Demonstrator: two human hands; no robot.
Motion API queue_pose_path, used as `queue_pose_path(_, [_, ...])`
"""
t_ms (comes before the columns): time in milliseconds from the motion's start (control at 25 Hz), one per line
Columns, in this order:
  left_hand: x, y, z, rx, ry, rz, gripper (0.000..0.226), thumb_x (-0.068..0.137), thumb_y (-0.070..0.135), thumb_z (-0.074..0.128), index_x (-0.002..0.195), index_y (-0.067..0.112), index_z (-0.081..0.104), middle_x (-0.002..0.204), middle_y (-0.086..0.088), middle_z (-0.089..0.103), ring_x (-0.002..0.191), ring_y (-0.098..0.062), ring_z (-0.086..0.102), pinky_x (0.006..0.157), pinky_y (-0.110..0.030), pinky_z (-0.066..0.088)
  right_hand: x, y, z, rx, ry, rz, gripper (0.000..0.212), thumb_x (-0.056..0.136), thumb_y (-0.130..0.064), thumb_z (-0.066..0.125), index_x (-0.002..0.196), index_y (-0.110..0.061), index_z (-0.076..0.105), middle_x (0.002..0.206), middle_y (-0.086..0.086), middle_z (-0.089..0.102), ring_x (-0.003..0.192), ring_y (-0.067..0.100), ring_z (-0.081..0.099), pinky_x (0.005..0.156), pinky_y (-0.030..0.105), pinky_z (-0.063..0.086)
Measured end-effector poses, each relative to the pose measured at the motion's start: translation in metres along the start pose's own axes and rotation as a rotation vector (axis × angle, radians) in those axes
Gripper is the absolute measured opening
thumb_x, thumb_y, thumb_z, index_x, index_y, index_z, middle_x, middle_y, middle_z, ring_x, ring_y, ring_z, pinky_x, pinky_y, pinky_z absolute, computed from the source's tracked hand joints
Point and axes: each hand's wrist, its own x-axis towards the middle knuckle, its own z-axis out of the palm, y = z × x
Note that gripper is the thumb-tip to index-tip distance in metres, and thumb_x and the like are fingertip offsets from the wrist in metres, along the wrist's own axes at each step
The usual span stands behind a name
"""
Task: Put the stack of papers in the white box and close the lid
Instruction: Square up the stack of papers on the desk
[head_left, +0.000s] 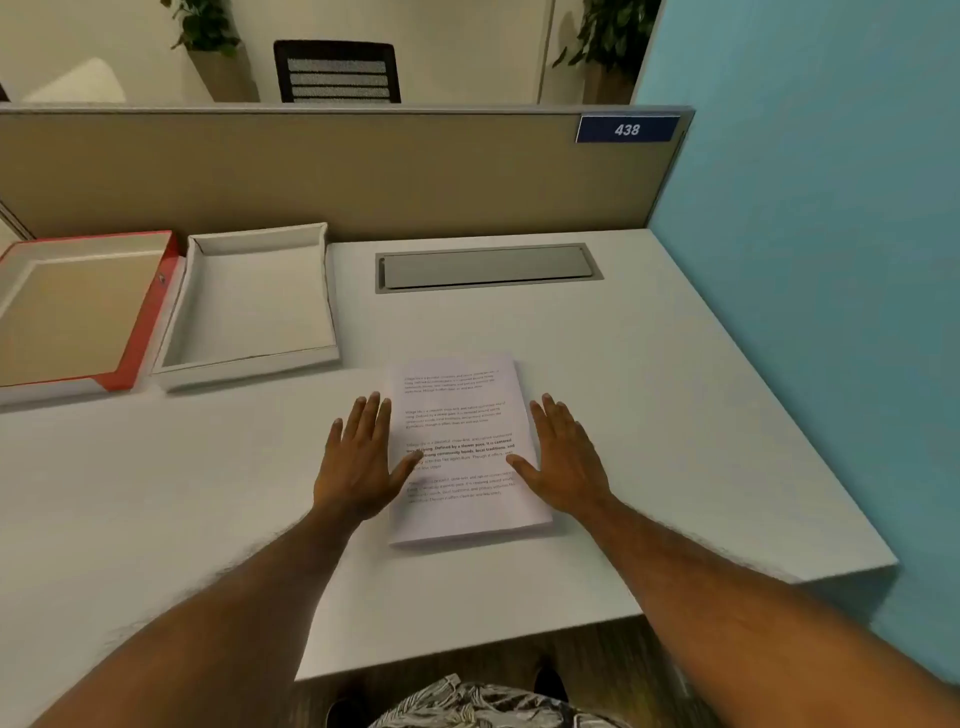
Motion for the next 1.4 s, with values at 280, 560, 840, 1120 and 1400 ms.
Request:
queue_pose_path(280, [0.005, 0.017, 0.014, -0.241, -0.201, -0.223, 0.097, 0.085, 0.072, 0.042, 0.152, 0.006, 0.016, 0.156, -0.013, 0.029, 0.139, -0.031, 0.032, 0.108, -0.05, 0.034, 0.018, -0.018, 0.002, 0.36, -0.053, 0.372, 0.098, 0.084, -0.057, 0.063, 0.153, -0.009, 0.013, 0.155, 0.014, 0.031, 0.143, 0.033, 0.029, 0.115, 0.048, 0.031])
queue_pose_path(560, [0.036, 0.036, 0.004, -0.524, -0.152, -0.433, 0.077, 0.084, 0.054, 0.063, 0.135, 0.001, 0.041, 0.135, -0.02, 0.048, 0.124, -0.035, 0.047, 0.102, -0.046, 0.042, 0.046, -0.033, 0.008, 0.491, -0.087, 0.513, 0.09, 0.079, -0.051, 0.073, 0.143, -0.003, 0.032, 0.145, 0.017, 0.04, 0.136, 0.034, 0.039, 0.111, 0.046, 0.038])
queue_pose_path(840, [0.07, 0.029, -0.002, -1.101, -0.188, -0.848, 0.079, 0.083, 0.048, 0.068, 0.138, -0.003, 0.043, 0.142, -0.021, 0.048, 0.128, -0.04, 0.047, 0.101, -0.047, 0.04, 0.055, -0.037, 0.009, 0.431, -0.117, 0.575, 0.08, 0.073, -0.05, 0.079, 0.13, -0.003, 0.048, 0.135, 0.019, 0.049, 0.125, 0.035, 0.049, 0.106, 0.044, 0.043])
queue_pose_path(1120, [0.089, 0.022, -0.001, -1.228, -0.319, -0.865, 0.07, 0.086, 0.042, 0.067, 0.142, 0.007, 0.043, 0.15, -0.014, 0.041, 0.136, -0.035, 0.038, 0.109, -0.047, 0.031, 0.054, -0.035, 0.012, 0.411, -0.09, 0.563, 0.08, 0.072, -0.05, 0.08, 0.128, -0.003, 0.048, 0.133, 0.019, 0.049, 0.124, 0.034, 0.049, 0.103, 0.042, 0.043])
queue_pose_path(1400, [0.095, 0.032, 0.0, -1.006, -0.305, -0.882, 0.079, 0.077, 0.046, 0.071, 0.139, 0.006, 0.044, 0.141, -0.014, 0.05, 0.127, -0.035, 0.047, 0.104, -0.045, 0.041, 0.052, -0.034, 0.01, 0.418, -0.077, 0.54, 0.081, 0.072, -0.05, 0.08, 0.128, -0.002, 0.048, 0.131, 0.018, 0.049, 0.123, 0.034, 0.049, 0.102, 0.042, 0.044])
